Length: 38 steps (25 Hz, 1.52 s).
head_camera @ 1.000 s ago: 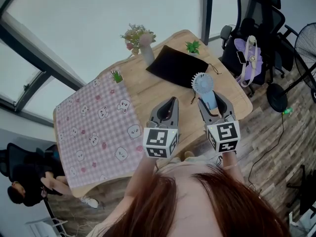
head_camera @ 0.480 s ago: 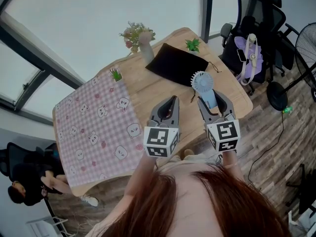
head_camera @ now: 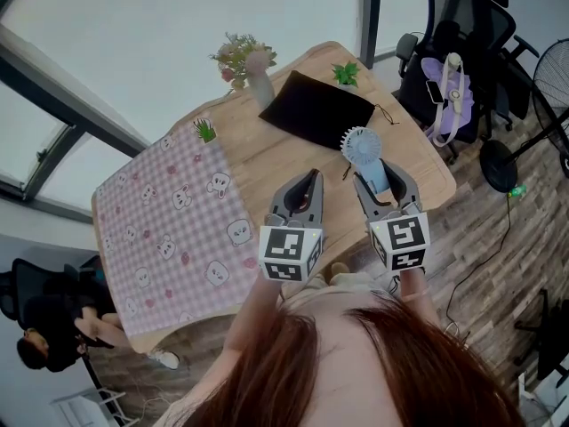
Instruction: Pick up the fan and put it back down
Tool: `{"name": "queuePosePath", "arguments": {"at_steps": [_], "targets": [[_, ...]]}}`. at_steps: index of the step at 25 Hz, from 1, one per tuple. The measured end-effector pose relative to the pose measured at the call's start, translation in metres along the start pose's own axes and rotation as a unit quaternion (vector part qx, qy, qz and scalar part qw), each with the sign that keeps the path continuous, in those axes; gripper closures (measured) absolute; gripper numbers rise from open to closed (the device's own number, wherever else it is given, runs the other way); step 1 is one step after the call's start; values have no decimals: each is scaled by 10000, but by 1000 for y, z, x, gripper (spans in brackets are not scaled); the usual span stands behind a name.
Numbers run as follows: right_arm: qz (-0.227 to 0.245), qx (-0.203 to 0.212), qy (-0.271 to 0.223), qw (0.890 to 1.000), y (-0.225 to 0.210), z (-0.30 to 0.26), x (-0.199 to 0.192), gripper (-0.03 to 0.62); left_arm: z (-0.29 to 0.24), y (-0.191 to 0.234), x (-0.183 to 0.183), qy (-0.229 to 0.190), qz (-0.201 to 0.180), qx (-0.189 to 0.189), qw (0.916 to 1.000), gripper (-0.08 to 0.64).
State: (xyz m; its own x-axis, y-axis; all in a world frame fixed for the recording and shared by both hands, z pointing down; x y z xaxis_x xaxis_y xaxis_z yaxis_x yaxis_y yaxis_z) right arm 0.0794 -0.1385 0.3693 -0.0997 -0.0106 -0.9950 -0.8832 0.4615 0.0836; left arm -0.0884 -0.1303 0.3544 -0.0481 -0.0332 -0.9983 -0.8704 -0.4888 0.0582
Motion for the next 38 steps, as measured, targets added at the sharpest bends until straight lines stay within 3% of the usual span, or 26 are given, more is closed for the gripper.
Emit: {"name": "queuePosePath", "arguments": {"at_steps": [25, 38], "targets": [[-68, 155, 773, 9969, 5, -24, -59, 377, -16, 8, -18, 205, 82, -55, 9997, 548], [-119, 218, 1350, 9905, 8, -25, -109, 377, -15, 6, -26, 299, 105, -52, 9995, 548]]}}
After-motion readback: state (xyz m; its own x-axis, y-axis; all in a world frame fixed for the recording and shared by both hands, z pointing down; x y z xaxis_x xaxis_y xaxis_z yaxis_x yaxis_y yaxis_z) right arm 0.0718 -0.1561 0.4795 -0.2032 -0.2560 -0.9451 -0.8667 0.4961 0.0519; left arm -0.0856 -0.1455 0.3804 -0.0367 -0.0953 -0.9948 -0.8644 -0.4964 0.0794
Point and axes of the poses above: the fingertips, and each gripper's own axes: z backward along the fingers, y to its left, x out of its top, the point moved 8 cm from there along z, backward along the fingers, and after that the axes turned 12 degrees about -y, right-handed, at the moved point
